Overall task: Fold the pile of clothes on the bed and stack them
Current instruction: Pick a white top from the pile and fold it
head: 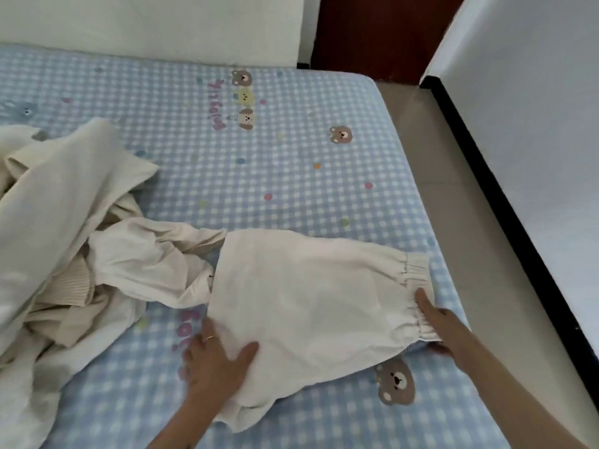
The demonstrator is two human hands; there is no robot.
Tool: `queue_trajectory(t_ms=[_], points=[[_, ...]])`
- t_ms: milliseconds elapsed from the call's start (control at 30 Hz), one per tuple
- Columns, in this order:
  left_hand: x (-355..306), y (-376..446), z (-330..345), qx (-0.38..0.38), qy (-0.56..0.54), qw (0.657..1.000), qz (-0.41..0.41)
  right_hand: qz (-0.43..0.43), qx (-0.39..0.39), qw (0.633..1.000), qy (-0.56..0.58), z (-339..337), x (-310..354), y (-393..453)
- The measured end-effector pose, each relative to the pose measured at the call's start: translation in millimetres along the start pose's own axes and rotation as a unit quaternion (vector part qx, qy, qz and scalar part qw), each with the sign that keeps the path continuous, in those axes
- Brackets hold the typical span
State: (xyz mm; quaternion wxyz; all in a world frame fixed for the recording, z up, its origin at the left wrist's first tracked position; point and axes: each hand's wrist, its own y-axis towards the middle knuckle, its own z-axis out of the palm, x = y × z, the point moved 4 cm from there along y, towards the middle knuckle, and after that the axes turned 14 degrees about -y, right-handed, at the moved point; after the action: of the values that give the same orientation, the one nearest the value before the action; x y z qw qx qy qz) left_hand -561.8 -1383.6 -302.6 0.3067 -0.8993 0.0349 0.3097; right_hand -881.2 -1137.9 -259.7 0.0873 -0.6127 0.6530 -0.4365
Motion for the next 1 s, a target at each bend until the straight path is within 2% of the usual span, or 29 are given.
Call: queue_trajectory(t_ms=[67, 133, 267, 367, 400, 433, 467, 500, 533, 567, 600, 633, 700, 800, 867, 933, 1000], points=[[5.6, -7.1, 2.1, 0.009, -0.084, 0.996, -0.031, -0.014, 0.048, 0.999, 0.014, 8.7, -1.1, -7.8], [0.4, -10.3, 9.3, 0.058, -0.157, 0.986, -0.026, -0.028, 0.057, 0.998, 0.021, 10.1, 4.3, -16.1], [-4.4, -27.2, 3.8, 0.101, -0.16, 0.982, -0.022, -0.016, 0.077, 0.995, 0.057, -20.9, -3.5, -37.7], [11.8, -66.0, 3.5, 0.152, -0.148, 0.977, -0.028, 0.015, 0.051, 0.998, -0.016, -43.0, -36.0, -63.6], [15.7, -80.3, 3.3, 0.138, -0.117, 0.983, -0.027, 0.011, 0.012, 0.997, -0.069, -44.7, -44.8, -72.7], [15.1, -89.8, 1.7, 0.091, -0.058, 0.994, 0.021, -0.012, -0.051, 0.989, -0.135, -43.1, -49.9, -78.3], [6.2, -97.2, 1.2, 0.037, 0.017, 0.992, 0.12, -0.055, -0.134, 0.964, -0.223, -39.9, -48.8, -84.4], [-5.2, -102.4, 5.5, 0.009, 0.075, 0.972, 0.222, -0.125, -0.213, 0.916, -0.316, -32.6, -41.1, -92.6], [-17.4, -105.2, 12.3, 0.005, 0.125, 0.942, 0.311, -0.208, -0.255, 0.856, -0.398, -18.4, -29.1, -101.1], [-25.6, -104.7, 21.5, 0.019, 0.163, 0.914, 0.372, -0.266, -0.259, 0.809, -0.455, -2.3, -20.5, -105.1], [-27.3, -98.7, 29.6, 0.038, 0.195, 0.9, 0.388, -0.289, -0.238, 0.785, -0.493, 10.9, -18.9, -101.8], [-22.5, -88.8, 37.7, 0.043, 0.221, 0.894, 0.388, -0.279, -0.21, 0.786, -0.51, 21.5, -21.1, -92.9], [-4.2, -67.1, 48.2, 0.068, 0.246, 0.91, 0.325, -0.243, -0.178, 0.793, -0.529, 33.5, -33.8, -70.9], [17.3, -45.4, 61.1, 0.094, 0.251, 0.925, 0.269, -0.244, -0.162, 0.773, -0.563, 45.9, -50.9, -42.6], [20.9, -38.7, 64.2, 0.123, 0.269, 0.919, 0.26, -0.25, -0.142, 0.773, -0.566, 50.5, -48.7, -39.2], [12.9, -38.5, 58.6, 0.167, 0.258, 0.918, 0.249, -0.242, -0.166, 0.771, -0.566, 43.5, -39.3, -47.6], [10.0, -45.3, 36.6, 0.155, 0.226, 0.936, 0.22, -0.219, -0.21, 0.797, -0.522, 44.0, -13.7, -70.3]])
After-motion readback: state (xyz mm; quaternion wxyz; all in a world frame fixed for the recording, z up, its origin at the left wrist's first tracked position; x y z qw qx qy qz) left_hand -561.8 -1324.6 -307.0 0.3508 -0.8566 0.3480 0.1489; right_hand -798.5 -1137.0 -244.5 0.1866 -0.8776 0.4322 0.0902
